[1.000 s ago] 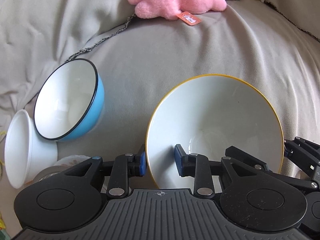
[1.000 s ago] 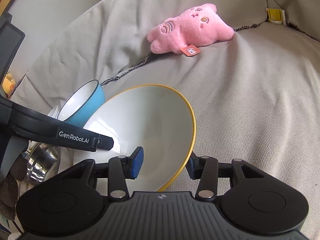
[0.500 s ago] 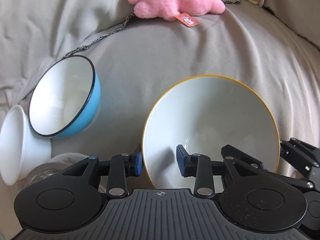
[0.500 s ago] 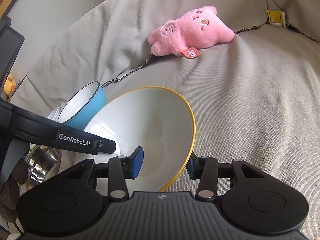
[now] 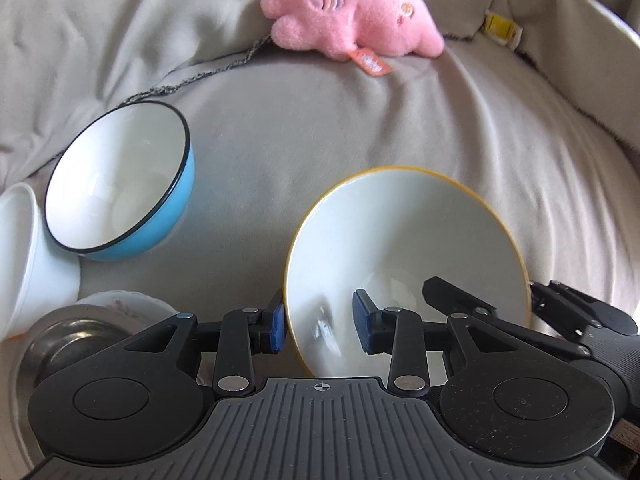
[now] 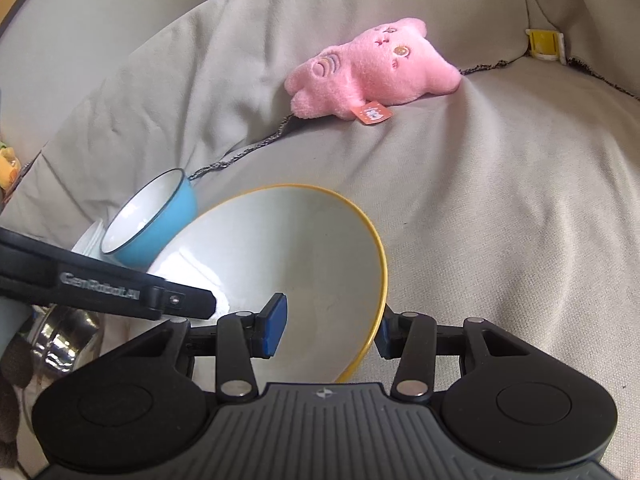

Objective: Organize plates and bowls
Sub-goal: 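Lift the yellow-rimmed bowl with both grippers and set it down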

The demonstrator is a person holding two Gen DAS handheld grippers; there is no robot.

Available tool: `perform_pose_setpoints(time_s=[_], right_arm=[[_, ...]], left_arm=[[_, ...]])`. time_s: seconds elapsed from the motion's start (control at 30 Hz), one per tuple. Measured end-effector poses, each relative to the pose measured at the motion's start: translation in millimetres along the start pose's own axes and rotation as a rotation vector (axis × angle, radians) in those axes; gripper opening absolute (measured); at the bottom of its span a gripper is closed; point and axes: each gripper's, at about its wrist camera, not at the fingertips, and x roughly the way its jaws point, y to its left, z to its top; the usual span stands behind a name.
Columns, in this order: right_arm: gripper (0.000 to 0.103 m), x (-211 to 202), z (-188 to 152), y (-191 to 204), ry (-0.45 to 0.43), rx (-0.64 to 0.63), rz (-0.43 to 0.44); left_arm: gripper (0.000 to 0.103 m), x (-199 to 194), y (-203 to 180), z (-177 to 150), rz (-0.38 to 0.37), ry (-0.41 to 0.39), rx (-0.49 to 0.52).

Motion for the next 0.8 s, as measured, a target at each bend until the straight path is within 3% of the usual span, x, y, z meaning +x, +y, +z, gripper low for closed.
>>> perform_pose_setpoints(time_s=[0.17, 0.37, 0.43, 0.53, 0.6, 0.73, 0.8], right_arm=[[0.045, -11.5, 5.7, 4.2, 0.001, -0.003, -0.034], [0.045, -14.3, 3.1, 25.1, 0.058, -0.161, -0.203], [0.045, -17.9, 8.4, 29.0, 0.075, -0.174, -0.227], [0.047, -25.4, 24.0, 38.7, 0.074, -0.192, -0.236], [0.047, -27.8, 37.1, 48.8, 0.066, -0.211, -0.237], [0.047, -23.2, 66.4, 71.6, 0.092, -0.195, -0.184], [0.048, -17.6, 77.2, 86.1, 0.112, -0.196, -0.152]], left_arm=[[0.038, -11.9, 14.2, -16.0, -0.045, -0.122, 0.036], [0.037, -23.5, 55.8, -21.9, -0.247, -0.219, -0.033], [0.037, -32.0, 71.1, -20.0, -0.32, -0.26, -0.074], [0.037, -46.0, 96.2, -2.6, -0.389, -0.239, -0.13], [0.037, -61.5, 116.5, 10.6, -0.38, -0.254, -0.151], [0.037, -72.2, 152.2, 35.8, -0.228, -0.338, -0.098], [0.037, -60.6, 178.5, 43.9, -0.237, -0.344, -0.137]])
